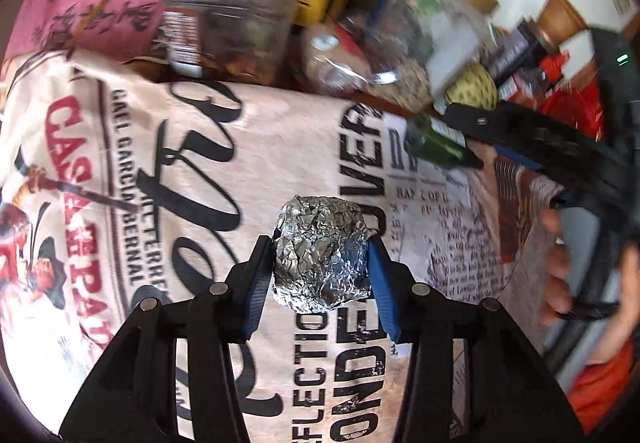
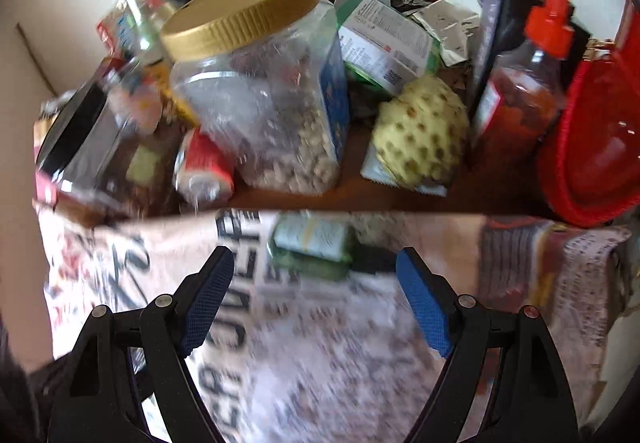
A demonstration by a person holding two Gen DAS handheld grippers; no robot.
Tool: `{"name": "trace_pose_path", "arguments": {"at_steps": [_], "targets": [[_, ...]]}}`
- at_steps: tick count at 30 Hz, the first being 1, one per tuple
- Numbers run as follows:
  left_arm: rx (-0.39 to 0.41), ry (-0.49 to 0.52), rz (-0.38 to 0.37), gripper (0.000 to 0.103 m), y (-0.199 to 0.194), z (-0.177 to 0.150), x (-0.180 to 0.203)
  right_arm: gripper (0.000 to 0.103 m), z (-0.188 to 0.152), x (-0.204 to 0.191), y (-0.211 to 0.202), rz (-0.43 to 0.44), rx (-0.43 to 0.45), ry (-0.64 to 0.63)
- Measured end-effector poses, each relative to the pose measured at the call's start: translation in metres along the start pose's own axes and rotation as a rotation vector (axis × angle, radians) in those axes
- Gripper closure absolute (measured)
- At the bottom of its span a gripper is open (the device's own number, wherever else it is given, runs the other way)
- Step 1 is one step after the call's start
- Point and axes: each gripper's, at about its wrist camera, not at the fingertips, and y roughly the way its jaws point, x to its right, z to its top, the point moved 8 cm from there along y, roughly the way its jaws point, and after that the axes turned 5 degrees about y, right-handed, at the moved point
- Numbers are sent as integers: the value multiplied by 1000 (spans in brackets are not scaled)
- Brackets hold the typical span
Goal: Collect trash
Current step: 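Grasp the foil ball with the left tool while the right tool grasps the green bottle, then carry the foil ball and green bottle with both tools over the bucket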
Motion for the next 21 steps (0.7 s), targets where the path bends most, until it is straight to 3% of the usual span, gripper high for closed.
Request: {"name": "trace_pose_path", "arguments": {"at_steps": [4, 9, 10, 11, 16, 18, 21], "targets": [[19, -38, 2, 57, -9, 6, -15, 22, 1, -6, 22, -88, -9, -31], [60, -17, 45, 57, -23, 9, -20, 24, -6, -12, 35, -134, -23, -86], [63, -13, 49, 57, -24, 10, -19, 30, -7, -12, 35, -138, -20, -96], [71, -7, 54, 57, -28, 10, -19, 41, -8, -13, 35, -136, -17, -104], [99, 0, 56, 57, -40, 13, -11, 44, -17, -8, 22, -38, -25, -69], [116, 1, 46, 57, -48, 16, -6, 52, -20, -3, 11, -21, -25, -68], [148, 11, 39, 57, -62, 21, 7, 52, -26, 3, -13, 1, -11, -78]]}}
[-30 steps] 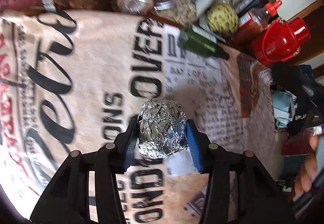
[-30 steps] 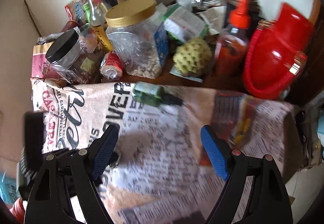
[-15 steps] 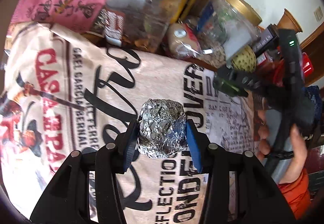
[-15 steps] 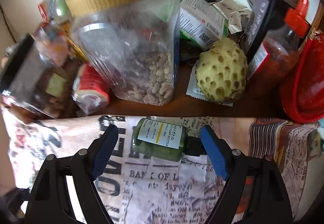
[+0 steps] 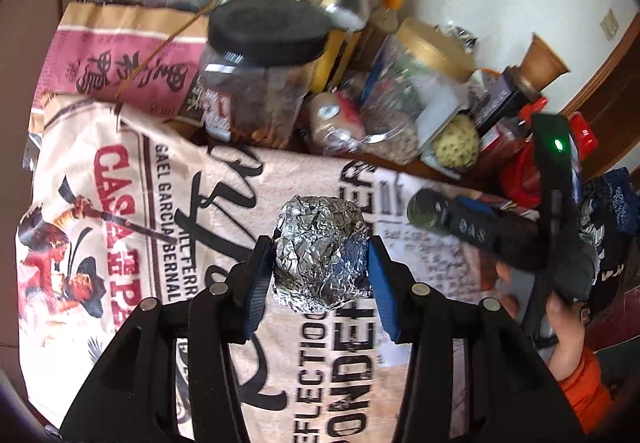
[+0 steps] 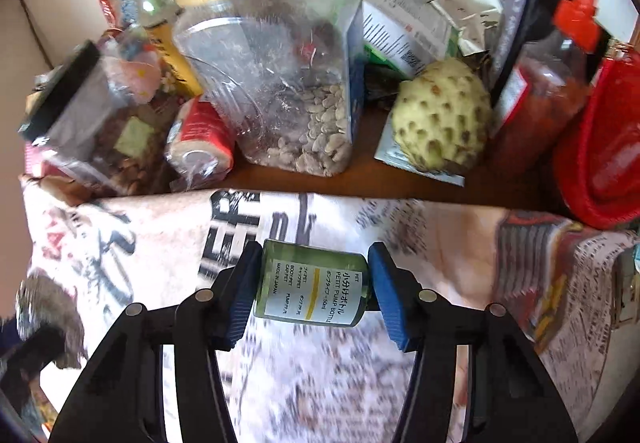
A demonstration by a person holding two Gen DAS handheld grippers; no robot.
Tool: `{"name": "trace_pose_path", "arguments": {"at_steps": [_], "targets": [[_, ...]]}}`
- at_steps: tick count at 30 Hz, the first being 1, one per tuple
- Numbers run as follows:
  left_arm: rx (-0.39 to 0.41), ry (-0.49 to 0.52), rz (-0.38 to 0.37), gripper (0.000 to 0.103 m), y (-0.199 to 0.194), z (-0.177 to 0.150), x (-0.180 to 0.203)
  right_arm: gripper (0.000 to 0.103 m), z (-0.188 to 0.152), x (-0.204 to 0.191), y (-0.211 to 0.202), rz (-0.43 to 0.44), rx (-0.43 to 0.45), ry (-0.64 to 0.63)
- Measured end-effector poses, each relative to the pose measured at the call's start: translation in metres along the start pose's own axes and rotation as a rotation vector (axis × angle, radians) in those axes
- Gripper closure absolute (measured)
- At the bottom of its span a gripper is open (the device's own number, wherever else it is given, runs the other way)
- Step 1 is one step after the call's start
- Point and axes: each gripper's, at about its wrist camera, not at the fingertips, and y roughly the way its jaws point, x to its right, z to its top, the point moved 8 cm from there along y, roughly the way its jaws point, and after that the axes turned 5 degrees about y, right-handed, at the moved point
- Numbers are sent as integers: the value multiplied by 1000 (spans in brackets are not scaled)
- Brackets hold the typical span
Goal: Collect trash
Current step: 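Carry the foil ball and green bottle with both tools over the bucket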
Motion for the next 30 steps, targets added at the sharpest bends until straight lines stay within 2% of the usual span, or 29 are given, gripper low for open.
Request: {"name": "trace_pose_path", "arguments": {"at_steps": [9, 12, 16, 20, 30], "targets": [[65, 47, -27, 57, -33, 3, 55, 52, -25, 23, -88, 16, 85, -51], [87, 78, -40, 57, -48, -4, 81, 52, -32, 34, -125, 16, 149, -54], [127, 118, -44, 57, -73, -16, 118, 52, -42, 54, -171, 27, 220, -60], [194, 112, -22, 57, -105, -33, 152, 52, -53, 66, -213, 39, 292, -90], [320, 77, 12, 57, -195, -93, 198, 52, -105, 100, -319, 54, 456, -135]]}}
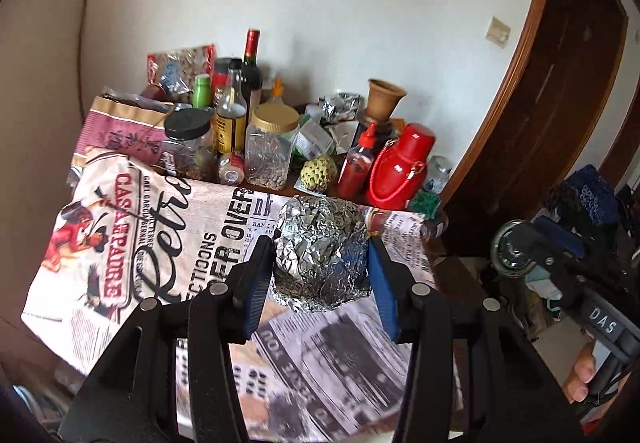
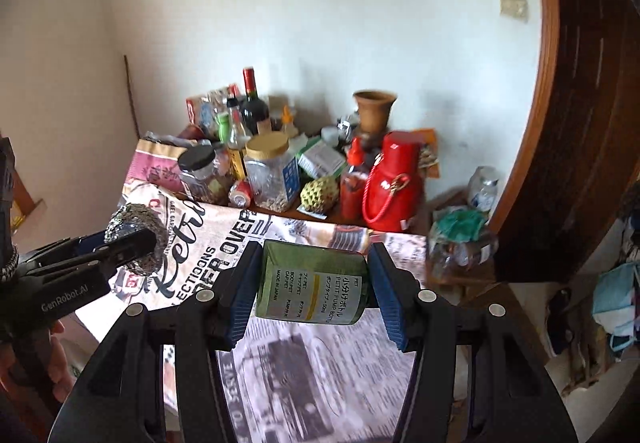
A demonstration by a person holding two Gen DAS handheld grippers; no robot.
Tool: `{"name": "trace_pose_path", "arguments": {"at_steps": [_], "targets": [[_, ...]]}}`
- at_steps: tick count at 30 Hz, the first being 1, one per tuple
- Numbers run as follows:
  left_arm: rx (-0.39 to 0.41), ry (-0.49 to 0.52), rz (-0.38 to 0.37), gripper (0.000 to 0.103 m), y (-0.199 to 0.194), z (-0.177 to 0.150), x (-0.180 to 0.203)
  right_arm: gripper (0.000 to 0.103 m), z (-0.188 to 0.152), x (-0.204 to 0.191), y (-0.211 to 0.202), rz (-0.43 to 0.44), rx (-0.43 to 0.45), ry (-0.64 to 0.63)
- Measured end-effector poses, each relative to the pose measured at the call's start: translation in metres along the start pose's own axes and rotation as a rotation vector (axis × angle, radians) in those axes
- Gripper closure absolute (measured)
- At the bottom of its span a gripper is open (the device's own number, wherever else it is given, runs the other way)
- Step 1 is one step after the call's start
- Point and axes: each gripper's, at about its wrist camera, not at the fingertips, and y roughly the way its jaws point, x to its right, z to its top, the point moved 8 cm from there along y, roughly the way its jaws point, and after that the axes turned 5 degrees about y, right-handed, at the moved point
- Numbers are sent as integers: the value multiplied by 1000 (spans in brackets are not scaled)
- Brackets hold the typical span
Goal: Collect trash
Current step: 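Carry the foil ball and green bottle with both tools over the bucket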
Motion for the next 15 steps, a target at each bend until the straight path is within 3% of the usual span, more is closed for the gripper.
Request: {"name": "trace_pose_path", "arguments": {"at_steps": [6, 15], "targets": [[56, 8, -15, 57, -54, -6, 11, 52, -6, 5, -49, -7, 50, 29], [103, 75, -62, 57, -133, -26, 1, 52, -34, -31, -104, -29, 92, 79]]}}
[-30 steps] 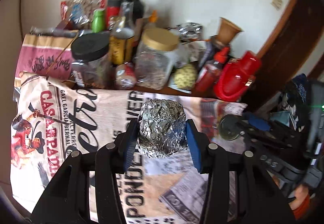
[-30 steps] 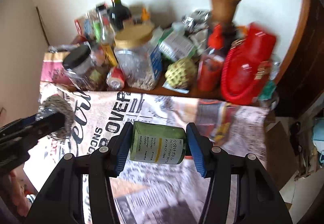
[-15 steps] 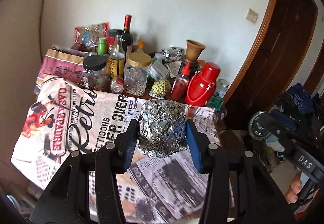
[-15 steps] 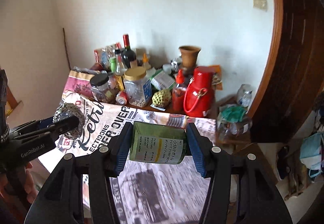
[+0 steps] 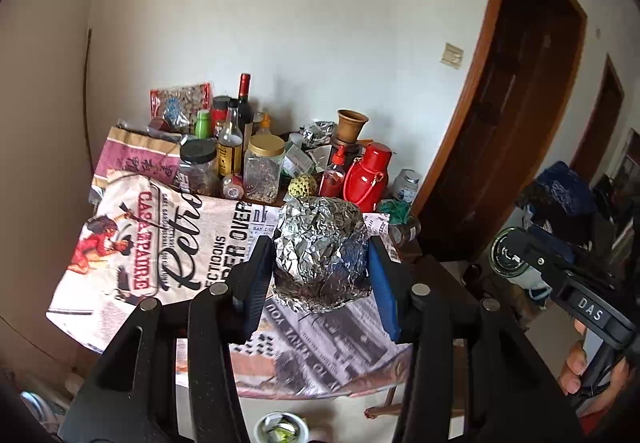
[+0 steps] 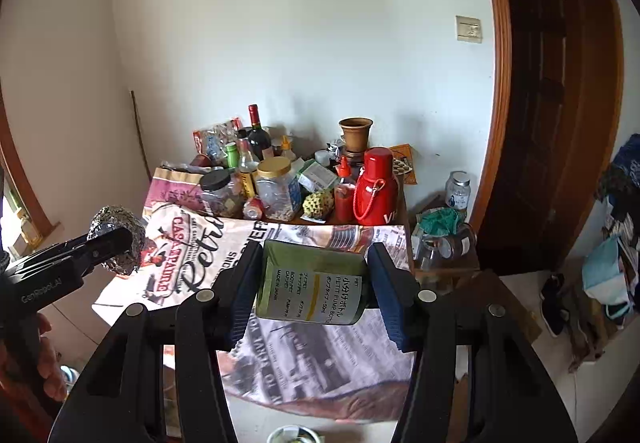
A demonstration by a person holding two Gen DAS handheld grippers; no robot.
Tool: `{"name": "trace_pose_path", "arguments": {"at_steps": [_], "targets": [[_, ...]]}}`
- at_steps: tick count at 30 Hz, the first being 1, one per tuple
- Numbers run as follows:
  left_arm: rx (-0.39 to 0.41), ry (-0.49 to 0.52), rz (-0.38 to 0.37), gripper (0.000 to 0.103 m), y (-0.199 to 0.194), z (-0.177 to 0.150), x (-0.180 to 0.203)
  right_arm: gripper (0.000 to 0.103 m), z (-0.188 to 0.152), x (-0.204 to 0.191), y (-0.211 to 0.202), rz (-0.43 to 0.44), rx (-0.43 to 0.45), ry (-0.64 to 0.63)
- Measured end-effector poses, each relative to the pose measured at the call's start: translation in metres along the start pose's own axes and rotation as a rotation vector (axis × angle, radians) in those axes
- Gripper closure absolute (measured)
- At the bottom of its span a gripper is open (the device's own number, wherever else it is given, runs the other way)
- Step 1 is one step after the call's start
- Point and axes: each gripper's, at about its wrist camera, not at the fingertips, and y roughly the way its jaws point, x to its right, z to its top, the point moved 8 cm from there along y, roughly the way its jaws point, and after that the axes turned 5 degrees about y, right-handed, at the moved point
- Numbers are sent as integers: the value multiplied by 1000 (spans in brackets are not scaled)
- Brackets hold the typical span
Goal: Collect trash
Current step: 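Carry the foil ball and green bottle with both tools over the bucket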
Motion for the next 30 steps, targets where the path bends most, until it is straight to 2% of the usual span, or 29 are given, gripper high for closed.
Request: {"name": "trace_pose_path", "arguments": {"at_steps": [9, 14, 17, 23, 30], "targets": [[8, 41, -37, 57, -84, -46, -42, 53, -51, -58, -60, -67, 26, 13], [-6, 64, -66, 57, -120, -85, -58, 53, -87, -83, -92, -100, 32, 31], [-38, 64, -97, 57, -130, -111, -61, 53, -109, -90, -104, -121, 12, 40], [-136, 78, -146, 57, -133, -155, -52, 53, -149, -87, -112, -182, -89, 56], [-195, 57, -154, 57, -130, -184, -42, 53, -183, -76, -101, -165, -198, 84]]}}
